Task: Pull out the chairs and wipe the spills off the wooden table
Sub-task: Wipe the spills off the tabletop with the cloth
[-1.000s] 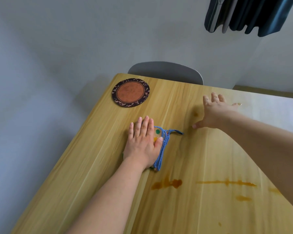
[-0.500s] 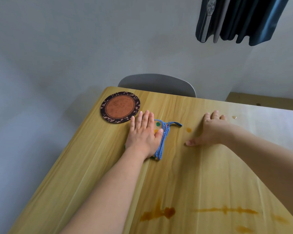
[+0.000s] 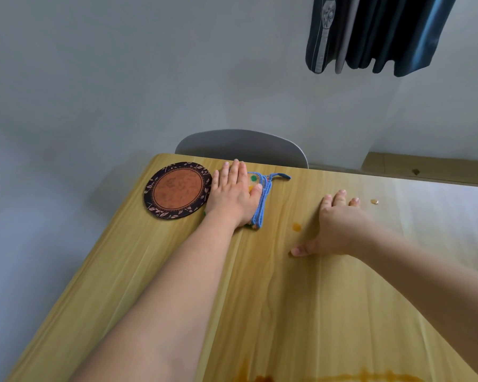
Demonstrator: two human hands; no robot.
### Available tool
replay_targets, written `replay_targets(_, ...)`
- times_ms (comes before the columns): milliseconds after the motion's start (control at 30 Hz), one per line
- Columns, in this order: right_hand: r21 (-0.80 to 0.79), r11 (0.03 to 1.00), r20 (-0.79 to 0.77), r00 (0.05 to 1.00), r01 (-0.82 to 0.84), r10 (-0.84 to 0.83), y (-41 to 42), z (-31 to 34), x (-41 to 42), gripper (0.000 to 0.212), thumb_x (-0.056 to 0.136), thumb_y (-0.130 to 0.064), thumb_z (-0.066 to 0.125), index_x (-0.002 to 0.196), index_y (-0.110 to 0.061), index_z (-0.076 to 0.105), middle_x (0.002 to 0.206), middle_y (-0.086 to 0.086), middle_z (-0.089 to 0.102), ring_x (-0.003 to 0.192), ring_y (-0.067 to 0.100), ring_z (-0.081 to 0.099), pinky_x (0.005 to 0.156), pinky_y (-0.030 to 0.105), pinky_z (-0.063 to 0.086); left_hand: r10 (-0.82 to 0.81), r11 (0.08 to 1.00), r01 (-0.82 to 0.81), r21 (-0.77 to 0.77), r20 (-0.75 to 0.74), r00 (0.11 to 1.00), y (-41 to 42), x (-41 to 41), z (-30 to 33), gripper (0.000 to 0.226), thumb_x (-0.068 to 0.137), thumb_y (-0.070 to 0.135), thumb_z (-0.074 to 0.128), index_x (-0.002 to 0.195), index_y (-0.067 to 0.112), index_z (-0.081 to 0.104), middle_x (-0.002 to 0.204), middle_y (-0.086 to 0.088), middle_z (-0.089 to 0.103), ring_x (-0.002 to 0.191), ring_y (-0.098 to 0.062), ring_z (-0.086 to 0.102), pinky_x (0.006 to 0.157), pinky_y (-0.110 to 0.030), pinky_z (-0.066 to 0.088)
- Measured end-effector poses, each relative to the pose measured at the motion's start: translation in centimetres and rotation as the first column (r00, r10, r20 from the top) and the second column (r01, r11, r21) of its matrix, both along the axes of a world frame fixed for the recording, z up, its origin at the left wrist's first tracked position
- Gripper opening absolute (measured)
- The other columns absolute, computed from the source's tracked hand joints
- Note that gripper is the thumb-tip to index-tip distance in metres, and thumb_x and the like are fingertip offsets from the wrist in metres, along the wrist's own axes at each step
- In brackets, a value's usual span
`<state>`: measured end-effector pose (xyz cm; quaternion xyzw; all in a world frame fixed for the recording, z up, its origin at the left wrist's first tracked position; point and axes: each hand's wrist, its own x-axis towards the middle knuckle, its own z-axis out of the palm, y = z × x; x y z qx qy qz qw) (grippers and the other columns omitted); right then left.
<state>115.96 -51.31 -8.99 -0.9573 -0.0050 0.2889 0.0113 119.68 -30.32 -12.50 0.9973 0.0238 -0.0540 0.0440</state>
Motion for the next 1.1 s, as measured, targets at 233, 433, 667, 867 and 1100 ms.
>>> replay_targets(233,0.018,1.0,-0.001,1.0,-0.014,0.014,-0.1,0.7,-0.5,0.155,0.045,-0.085,0.068,0.152,-0.008,-0.013,0.16,0.016,-0.016,0.146,0.042,-0.003,0.112,0.06,0.025,0.018,1.0,-0.018,0.004,0.017,1.0,-0.4,2.7,0.0,0.071,0.102,0.052,0.016,0.158,0.012,-0.003,0.166,-0.005,-0.007,0.152,-0.021,-0.012,0.122,-0.042,-0.009)
replay_targets(433,0.035,0.999,-0.017,1.0,0.0,0.001,0.0,1.2,-0.6,0.153,0.047,-0.081,0.071,0.152,-0.008,-0.013,0.159,0.016,-0.018,0.146,0.043,-0.003,0.112,0.062,0.023,0.03,0.999,-0.03,0.018,0.012,0.999,-0.6,3.2,-0.2,0.07,0.102,0.051,0.016,0.157,0.012,-0.003,0.166,-0.005,-0.006,0.152,-0.022,-0.012,0.122,-0.042,-0.009)
replay_targets(667,0.041,0.999,-0.002,1.0,-0.003,0.003,-0.1,1.1,-0.8,0.154,0.046,-0.083,0.07,0.152,-0.007,-0.013,0.159,0.016,-0.017,0.147,0.042,-0.003,0.111,0.062,0.025,0.03,1.0,-0.03,0.001,0.008,1.0,-3.0,2.8,0.0,0.07,0.102,0.049,0.016,0.157,0.011,-0.003,0.166,-0.006,-0.007,0.152,-0.023,-0.013,0.122,-0.043,-0.009)
replay_targets(867,0.042,0.998,0.072,0.997,-0.041,0.038,-0.5,0.9,-1.5,0.152,0.048,-0.088,0.062,0.153,-0.005,-0.009,0.16,0.017,-0.011,0.147,0.04,0.001,0.109,0.058,0.032,-0.017,0.999,0.017,-0.035,0.025,1.0,-7.7,2.9,-0.2,0.072,0.102,0.049,0.019,0.158,0.01,-0.001,0.166,-0.006,-0.005,0.152,-0.023,-0.012,0.122,-0.043,-0.01)
replay_targets(1100,0.055,0.996,0.116,0.991,-0.071,0.065,-1.1,0.7,-2.2,0.148,0.05,-0.093,0.054,0.153,-0.006,-0.009,0.16,0.016,-0.011,0.148,0.037,-0.002,0.114,0.053,0.027,-0.023,0.999,0.025,-0.039,0.04,0.999,-8.0,2.9,-0.3,0.072,0.101,0.051,0.018,0.158,0.011,0.0,0.166,-0.004,-0.003,0.152,-0.022,-0.011,0.122,-0.044,-0.01)
